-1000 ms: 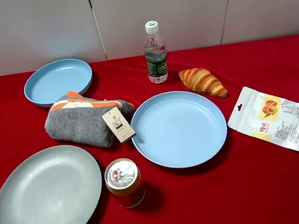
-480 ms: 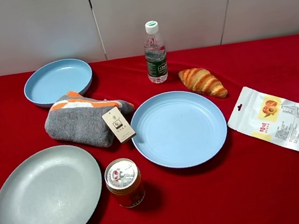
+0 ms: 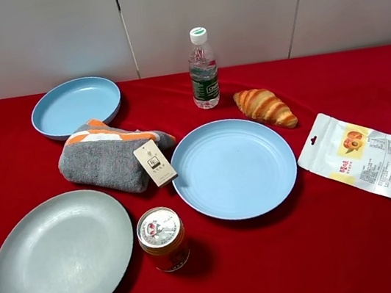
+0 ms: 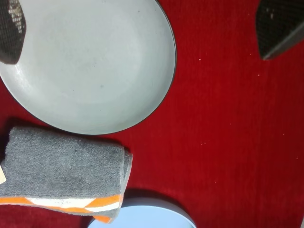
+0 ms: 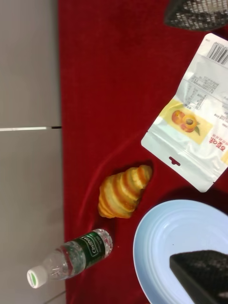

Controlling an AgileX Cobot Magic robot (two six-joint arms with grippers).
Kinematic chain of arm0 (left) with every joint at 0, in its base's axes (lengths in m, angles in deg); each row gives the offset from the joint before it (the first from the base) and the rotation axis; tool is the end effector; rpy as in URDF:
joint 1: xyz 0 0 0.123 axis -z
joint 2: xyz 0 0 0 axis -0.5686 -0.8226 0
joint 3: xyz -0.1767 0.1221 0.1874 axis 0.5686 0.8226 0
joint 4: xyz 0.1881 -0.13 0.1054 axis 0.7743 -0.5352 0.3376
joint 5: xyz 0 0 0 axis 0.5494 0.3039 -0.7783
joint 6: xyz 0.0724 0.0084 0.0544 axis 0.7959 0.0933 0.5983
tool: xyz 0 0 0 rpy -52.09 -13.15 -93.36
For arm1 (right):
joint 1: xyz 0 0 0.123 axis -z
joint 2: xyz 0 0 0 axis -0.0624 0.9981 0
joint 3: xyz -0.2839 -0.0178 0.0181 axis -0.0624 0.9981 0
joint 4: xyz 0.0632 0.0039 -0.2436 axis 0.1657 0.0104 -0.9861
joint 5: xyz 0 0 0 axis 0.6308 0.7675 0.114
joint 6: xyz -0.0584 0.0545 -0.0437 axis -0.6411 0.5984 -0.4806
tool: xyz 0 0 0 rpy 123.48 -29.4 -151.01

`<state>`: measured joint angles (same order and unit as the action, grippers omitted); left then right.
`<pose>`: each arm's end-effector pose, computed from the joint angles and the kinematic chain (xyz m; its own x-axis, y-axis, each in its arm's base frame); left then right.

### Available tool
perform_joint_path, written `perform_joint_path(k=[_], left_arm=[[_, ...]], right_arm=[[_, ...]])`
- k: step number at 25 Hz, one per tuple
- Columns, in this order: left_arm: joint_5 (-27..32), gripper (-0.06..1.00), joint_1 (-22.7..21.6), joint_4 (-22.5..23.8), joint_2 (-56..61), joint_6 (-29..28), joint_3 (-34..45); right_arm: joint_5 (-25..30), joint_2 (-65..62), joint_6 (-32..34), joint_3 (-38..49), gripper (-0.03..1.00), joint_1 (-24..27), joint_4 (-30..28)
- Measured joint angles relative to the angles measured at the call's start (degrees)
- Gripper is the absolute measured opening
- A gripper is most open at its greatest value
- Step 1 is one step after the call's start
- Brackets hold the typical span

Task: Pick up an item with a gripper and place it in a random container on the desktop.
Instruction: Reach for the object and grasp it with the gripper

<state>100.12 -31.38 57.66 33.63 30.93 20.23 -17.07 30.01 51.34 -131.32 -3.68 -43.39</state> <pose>-0.0036 0.0028 0.2740 -0.4549 0.0541 -0.8889 0.0446 0.9983 0.0379 0.0674 0.0085 0.3451 -0.5033 -0.0139 -0.8640 -0.1014 0.9939 0.0431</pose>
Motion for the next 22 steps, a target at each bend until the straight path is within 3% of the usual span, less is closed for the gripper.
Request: perform_joint_path(k=[22], left_arm=[[0.00, 0.97, 0.00, 0.00, 0.00, 0.00, 0.00]], right_arm=[[-2.94, 35.50, -14.54, -16.41, 0.69, 0.00, 9.44]])
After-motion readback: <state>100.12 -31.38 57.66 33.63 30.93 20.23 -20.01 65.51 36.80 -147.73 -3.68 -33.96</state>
